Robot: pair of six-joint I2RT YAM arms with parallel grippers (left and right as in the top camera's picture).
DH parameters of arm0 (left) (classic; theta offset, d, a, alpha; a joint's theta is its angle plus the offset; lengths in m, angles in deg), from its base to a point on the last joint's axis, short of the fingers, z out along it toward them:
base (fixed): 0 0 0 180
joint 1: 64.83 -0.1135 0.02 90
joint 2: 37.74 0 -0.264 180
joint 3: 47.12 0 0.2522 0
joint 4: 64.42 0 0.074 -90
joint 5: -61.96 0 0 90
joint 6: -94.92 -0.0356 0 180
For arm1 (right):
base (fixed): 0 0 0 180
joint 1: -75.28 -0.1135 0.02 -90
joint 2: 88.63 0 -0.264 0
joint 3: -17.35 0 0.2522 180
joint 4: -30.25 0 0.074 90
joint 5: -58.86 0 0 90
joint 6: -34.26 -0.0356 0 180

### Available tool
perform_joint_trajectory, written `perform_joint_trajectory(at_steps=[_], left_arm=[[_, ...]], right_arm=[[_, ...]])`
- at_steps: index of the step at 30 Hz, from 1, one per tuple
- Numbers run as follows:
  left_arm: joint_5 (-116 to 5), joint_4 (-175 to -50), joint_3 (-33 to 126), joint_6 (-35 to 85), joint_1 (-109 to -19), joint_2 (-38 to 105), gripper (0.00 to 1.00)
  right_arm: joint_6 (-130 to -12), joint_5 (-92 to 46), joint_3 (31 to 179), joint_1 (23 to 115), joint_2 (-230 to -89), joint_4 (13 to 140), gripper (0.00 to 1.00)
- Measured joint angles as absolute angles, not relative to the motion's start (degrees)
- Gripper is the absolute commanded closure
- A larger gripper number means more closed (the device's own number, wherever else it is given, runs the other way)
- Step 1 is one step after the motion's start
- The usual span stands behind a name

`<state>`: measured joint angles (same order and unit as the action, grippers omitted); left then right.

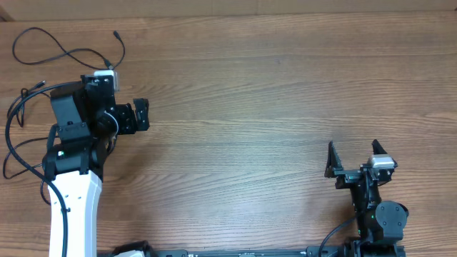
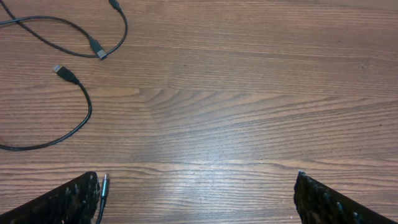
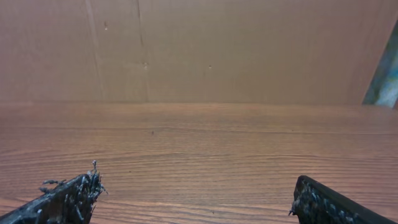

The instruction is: Untangle cables

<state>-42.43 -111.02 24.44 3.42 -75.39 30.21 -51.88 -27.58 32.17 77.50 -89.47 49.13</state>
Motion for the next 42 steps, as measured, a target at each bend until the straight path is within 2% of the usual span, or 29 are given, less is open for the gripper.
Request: perform_joint_trajectory(at_steps=[32,42], left_arm=[[-42.41,-111.02,24.44,3.35,-75.39,30.21,0.00],[-33.51,-111.02,24.44,0.84,-75.39,30.99,0.00]], right_arm=[[-51.64,-27.56,32.17,77.50,-89.47,49.09,0.00],[-51.62,-27.58,32.17,77.50,-89.47,49.07,0.00]])
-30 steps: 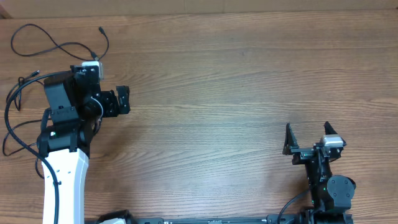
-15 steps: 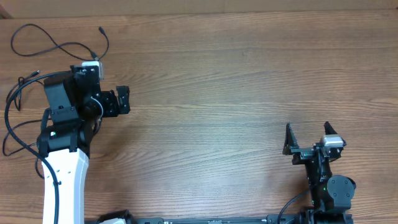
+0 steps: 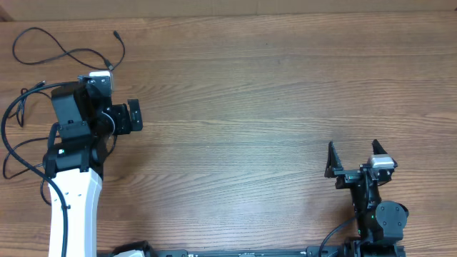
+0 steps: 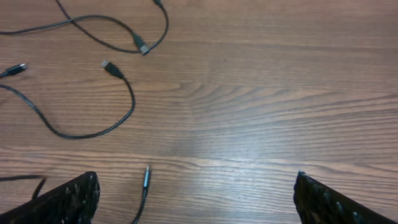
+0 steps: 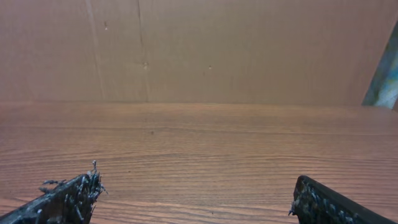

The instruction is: Untangle cables

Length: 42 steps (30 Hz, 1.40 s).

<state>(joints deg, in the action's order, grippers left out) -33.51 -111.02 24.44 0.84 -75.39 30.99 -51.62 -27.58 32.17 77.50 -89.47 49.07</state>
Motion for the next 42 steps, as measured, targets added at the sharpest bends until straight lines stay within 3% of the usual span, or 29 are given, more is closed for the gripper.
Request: perform_joint_trajectory(at_steps=[12,25,42], left_arm=[[-31.92,-111.28,24.44,0.27,-74.89,30.82,0.00],[-34.01,-109.80,14.91,-3.31,-64.60,22.51,0.00],[-33.51,-103.28,-5.22,-4.34,-63.28,0.65,0.00]], right_arm=[[-51.60,-27.56,32.17,77.50,-89.47,49.11,0.00],[-51.60,-27.58,32.17,77.50,-89.47,49.05,0.00],[-51.62,-27.56,32.17,77.50,-89.47,49.00,0.00]])
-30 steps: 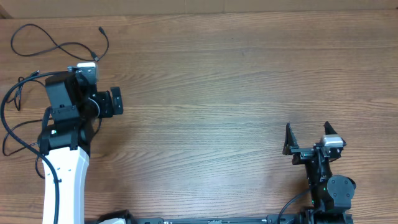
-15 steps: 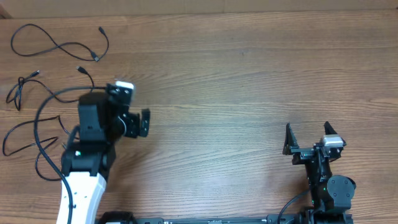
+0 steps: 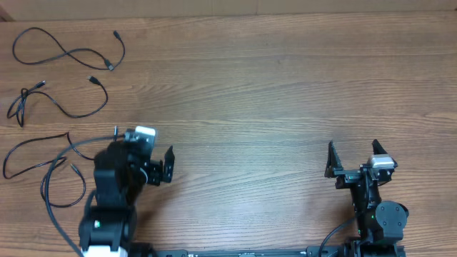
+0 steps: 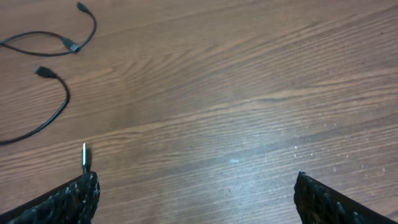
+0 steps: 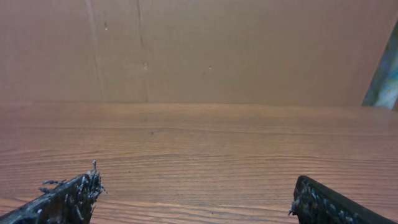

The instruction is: Untangle cables

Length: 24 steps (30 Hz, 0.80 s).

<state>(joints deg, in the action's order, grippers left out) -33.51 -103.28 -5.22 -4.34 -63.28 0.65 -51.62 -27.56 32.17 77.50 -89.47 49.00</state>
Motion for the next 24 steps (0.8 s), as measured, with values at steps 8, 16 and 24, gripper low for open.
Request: perform_joint_trajectory(at_steps=[8,16,24], left_arm=[[-31.59,-103.17,-11.43,-4.34,-63.28,-14.45,0.00],[-29.01,-100.25,-15.38,-1.19,-63.28,-17.07,0.00],[-28.20,-94.15,-21.72,2.96,-63.28,-24.11,0.00]], right_arm=[[-51.62,-27.58,32.17,77.50,-89.47,48.98,0.00],[-51.60,-27.58,32.17,77.50,-89.47,49.00,0.00],[-51.62,-27.56,32.17,77.48,-89.47,48.98,0.00]])
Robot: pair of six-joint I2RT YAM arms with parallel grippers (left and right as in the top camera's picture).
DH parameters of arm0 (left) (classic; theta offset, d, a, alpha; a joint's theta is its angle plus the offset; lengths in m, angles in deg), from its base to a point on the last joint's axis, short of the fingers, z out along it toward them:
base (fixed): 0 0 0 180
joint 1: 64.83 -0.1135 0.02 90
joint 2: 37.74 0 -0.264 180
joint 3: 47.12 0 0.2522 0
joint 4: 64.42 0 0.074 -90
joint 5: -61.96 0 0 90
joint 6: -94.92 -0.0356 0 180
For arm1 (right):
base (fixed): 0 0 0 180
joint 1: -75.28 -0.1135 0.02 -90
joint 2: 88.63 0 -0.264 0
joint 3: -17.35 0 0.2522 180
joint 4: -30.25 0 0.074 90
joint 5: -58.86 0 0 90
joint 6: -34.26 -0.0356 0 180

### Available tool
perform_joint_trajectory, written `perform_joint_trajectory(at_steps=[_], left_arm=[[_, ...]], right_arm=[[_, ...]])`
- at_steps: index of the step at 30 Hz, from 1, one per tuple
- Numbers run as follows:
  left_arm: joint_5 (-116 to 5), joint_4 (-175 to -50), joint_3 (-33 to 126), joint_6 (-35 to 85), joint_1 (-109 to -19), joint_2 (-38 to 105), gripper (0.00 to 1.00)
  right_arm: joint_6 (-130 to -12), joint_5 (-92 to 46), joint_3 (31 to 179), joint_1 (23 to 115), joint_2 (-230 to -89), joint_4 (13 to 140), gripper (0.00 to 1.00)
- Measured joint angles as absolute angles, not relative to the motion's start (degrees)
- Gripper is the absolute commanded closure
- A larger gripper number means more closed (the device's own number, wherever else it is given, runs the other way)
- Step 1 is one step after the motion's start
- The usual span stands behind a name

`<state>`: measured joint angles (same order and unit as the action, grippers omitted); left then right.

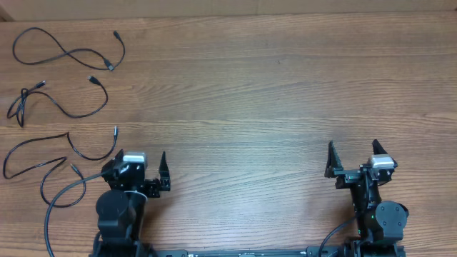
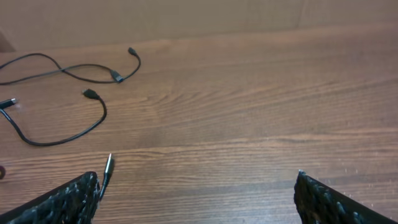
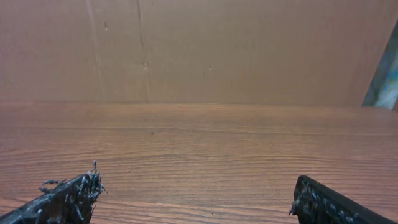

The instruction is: Untangle cables

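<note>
Several thin black cables lie apart from one another at the table's left. The top looped cable (image 1: pixel 66 47) (image 2: pixel 68 68) is farthest back. Below it lies a second cable (image 1: pixel 61 106) (image 2: pixel 62 135). A third cable (image 1: pixel 78 150) ends in a plug (image 2: pixel 108 165) just ahead of my left finger. A fourth (image 1: pixel 44 187) curls near the front left. My left gripper (image 1: pixel 136 165) (image 2: pixel 198 193) is open and holds nothing, at the front left, right of the cables. My right gripper (image 1: pixel 353 151) (image 3: pixel 198 193) is open and holds nothing, at the front right.
The brown wooden table (image 1: pixel 271 100) stretches between the two arms. A brown board wall (image 3: pixel 205 50) stands behind its far edge. The left arm's own supply cable (image 1: pixel 51 214) runs along the front left corner.
My left gripper has drawn back a little toward the front edge and tilted up, so its view now reaches the far cables and the wall. The right arm and the cables are where they were.
My left gripper stood open at the far left, over the cables, and a moment later a little further left. Then it was back near the front left, clear of them, and now it sits at the front edge. The right gripper stayed open and still throughout.
</note>
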<state>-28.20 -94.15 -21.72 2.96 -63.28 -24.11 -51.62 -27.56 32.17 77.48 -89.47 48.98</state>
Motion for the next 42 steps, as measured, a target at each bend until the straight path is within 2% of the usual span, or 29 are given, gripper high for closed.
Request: perform_joint_trajectory(at_steps=[12,22,42], left_arm=[[-26.37,-85.45,-31.34,11.03,-63.28,-32.00,0.00],[-25.49,-84.07,-31.40,7.29,-63.28,-36.85,0.00],[-20.81,-81.89,-32.71,4.73,-63.28,-36.90,0.00]], right_arm=[[-51.60,-27.56,32.17,77.50,-89.47,48.98,0.00],[-51.60,-27.56,32.17,77.50,-89.47,49.03,0.00],[-51.58,-27.58,32.17,77.50,-89.47,49.03,0.00]])
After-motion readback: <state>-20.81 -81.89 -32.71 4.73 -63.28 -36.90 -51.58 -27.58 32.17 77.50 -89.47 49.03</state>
